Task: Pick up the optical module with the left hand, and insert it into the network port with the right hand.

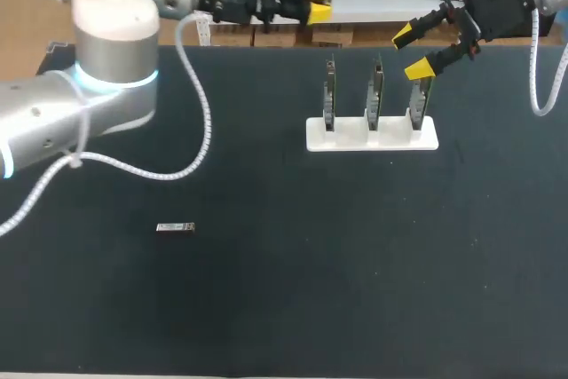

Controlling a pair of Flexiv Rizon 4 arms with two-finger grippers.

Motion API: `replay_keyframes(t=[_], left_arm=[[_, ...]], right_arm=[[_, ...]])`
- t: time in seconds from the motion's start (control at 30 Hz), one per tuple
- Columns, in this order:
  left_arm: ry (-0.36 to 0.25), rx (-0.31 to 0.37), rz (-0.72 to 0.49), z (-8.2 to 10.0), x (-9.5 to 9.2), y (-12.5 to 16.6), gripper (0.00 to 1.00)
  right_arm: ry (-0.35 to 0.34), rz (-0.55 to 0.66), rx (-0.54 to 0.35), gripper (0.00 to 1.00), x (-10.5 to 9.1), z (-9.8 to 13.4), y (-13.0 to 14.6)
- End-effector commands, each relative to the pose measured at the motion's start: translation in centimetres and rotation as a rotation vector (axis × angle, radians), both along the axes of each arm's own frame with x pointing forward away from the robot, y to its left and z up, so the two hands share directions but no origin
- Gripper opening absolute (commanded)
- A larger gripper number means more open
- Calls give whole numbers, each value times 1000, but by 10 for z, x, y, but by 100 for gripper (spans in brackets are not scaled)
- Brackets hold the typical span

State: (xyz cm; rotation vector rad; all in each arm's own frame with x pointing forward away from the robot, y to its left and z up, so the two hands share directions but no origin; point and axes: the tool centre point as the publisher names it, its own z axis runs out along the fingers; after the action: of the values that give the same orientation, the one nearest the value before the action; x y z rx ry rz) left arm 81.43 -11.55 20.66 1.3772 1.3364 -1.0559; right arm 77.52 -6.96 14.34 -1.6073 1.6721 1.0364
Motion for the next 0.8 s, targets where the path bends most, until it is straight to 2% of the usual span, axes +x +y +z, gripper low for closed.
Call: replay_keyframes(t=[0.03,0.07,0.13,0.3,0.57,0.8], left_arm=[[9,-26,-59,-7,4,-24,0],[7,-27,-59,-7,2,-26,0],[26,-71,-63,-7,-2,-28,0],[33,-97,-59,-9,-13,-35,0],[44,-107,-29,-17,-26,-47,0],[63,-132,-60,-23,-35,-61,0]], right_arm=[[-4,-4,-1,100,-2,0,0],[-4,-4,-1,100,-2,0,0],[-4,-4,-1,100,-2,0,0],[-4,-4,-1,100,-2,0,0],[-4,-4,-1,100,-2,0,0],[-4,-4,-1,100,-2,0,0]])
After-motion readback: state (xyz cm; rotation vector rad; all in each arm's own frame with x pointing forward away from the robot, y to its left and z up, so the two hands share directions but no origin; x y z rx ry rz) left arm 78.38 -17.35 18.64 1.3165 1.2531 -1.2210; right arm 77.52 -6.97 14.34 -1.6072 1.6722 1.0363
